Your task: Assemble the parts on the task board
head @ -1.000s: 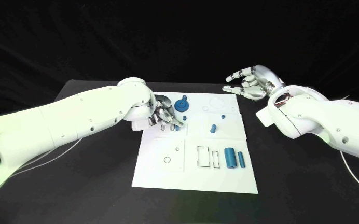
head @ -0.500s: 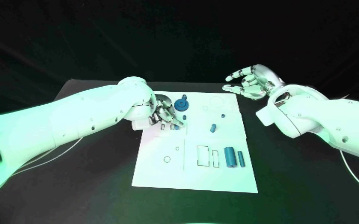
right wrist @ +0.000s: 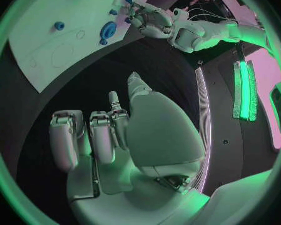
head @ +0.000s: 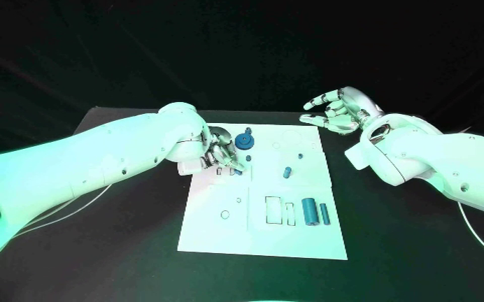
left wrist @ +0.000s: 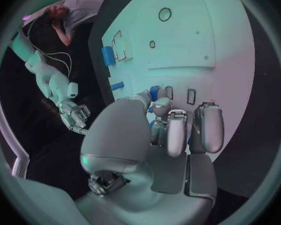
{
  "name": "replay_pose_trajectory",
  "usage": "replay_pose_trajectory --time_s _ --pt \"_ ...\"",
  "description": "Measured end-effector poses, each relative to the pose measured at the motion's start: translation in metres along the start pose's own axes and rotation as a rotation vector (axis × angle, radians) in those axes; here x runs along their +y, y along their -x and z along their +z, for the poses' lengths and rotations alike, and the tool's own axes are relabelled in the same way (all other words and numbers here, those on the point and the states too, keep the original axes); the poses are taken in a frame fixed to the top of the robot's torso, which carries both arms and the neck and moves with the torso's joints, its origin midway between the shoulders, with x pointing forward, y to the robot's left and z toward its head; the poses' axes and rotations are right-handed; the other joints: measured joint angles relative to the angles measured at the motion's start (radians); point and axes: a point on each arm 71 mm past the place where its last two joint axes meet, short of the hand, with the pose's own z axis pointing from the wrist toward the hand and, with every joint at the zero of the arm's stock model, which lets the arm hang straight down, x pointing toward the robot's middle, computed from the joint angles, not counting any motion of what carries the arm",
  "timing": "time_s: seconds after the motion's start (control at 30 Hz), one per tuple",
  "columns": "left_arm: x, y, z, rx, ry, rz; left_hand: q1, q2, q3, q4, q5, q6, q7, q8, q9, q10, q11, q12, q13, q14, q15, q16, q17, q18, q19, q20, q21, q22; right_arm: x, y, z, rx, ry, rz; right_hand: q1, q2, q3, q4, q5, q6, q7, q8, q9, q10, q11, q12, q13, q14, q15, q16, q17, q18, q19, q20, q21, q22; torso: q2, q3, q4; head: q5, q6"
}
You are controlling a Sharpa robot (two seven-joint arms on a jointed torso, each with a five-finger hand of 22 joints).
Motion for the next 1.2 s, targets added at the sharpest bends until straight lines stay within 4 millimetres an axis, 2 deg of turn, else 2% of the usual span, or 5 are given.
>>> replay_pose_trajectory --time_s 0.1,0.17,0.47,0.53,1.2 --pt "0.001 -0.001 0.000 0.007 -0.002 -0.010 -0.063 -0.068 0.139 -0.006 0.002 0.000 0.000 0.029 0.001 0.010 0.005 0.000 0.001 0.000 0.000 0.000 0.000 0.000 0.000 0.000 0.000 0.000 0.000 0.000 0.000 0.001 0.000 0.000 0.000 0.000 0.000 0.000 0.000 0.000 0.000 0.000 0.000 0.000 0.000 0.000 0.000 0.000 0.000 0.000 0.000 0.000 0.000 0.000 0.000 0.000 0.000 0.0000 0.0003 0.000 0.000" --pt "0.002 -0.002 -0.001 0.011 -0.005 -0.019 -0.096 -0.086 0.175 -0.012 0.003 -0.004 0.004 0.035 0.050 0.014 0.000 0.000 0.003 0.000 0.000 0.000 0.000 0.000 0.000 0.000 0.000 0.000 0.000 0.000 0.000 0.002 -0.001 0.000 0.000 0.000 0.000 0.000 0.000 0.000 0.000 0.000 0.000 0.000 0.000 0.000 0.000 0.000 0.000 0.000 0.000 0.000 0.000 0.000 0.000 0.000 0.000 0.0000 0.0004 0.000 0.001" --pt "0.004 -0.001 -0.007 0.023 -0.024 -0.065 -0.166 -0.090 0.207 -0.035 0.006 -0.005 0.005 0.047 0.086 0.029 0.000 0.000 0.014 0.000 0.000 0.000 0.000 0.000 0.000 0.000 0.004 0.000 -0.001 0.000 0.000 0.004 -0.002 0.000 0.000 0.000 0.000 0.000 0.000 0.000 0.000 0.000 0.000 0.000 0.000 0.000 0.000 0.000 0.000 0.000 0.000 0.000 0.000 0.000 0.000 0.000 -0.001 0.0004 0.0006 0.001 0.002" --pt "0.005 -0.001 -0.009 0.022 -0.026 -0.074 -0.181 -0.096 0.268 -0.097 0.006 -0.005 0.006 0.047 0.086 0.029 0.000 0.000 0.015 0.000 0.000 0.000 0.000 0.000 0.000 0.000 0.004 0.000 -0.001 0.000 0.000 0.004 -0.002 -0.001 0.000 0.000 0.000 0.000 0.000 0.000 0.000 0.000 0.000 0.000 0.000 0.000 0.000 0.000 0.000 0.000 0.000 0.000 0.000 0.000 0.000 0.000 -0.001 0.0007 0.0006 0.002 0.002" --pt "0.009 -0.002 -0.019 -0.095 -0.019 -0.024 -0.202 -0.106 0.268 -0.097 0.005 -0.001 0.005 0.053 0.094 0.048 -0.006 0.008 0.025 0.000 0.000 0.004 0.000 0.000 0.011 -0.003 0.012 0.000 -0.003 0.002 -0.001 0.001 -0.007 -0.002 0.000 0.000 0.000 0.000 0.000 0.000 0.000 0.000 0.001 0.000 0.000 0.000 0.001 0.000 0.000 0.000 0.000 0.000 -0.004 -0.004 0.000 0.001 0.000 0.0007 0.0020 0.003 0.001"
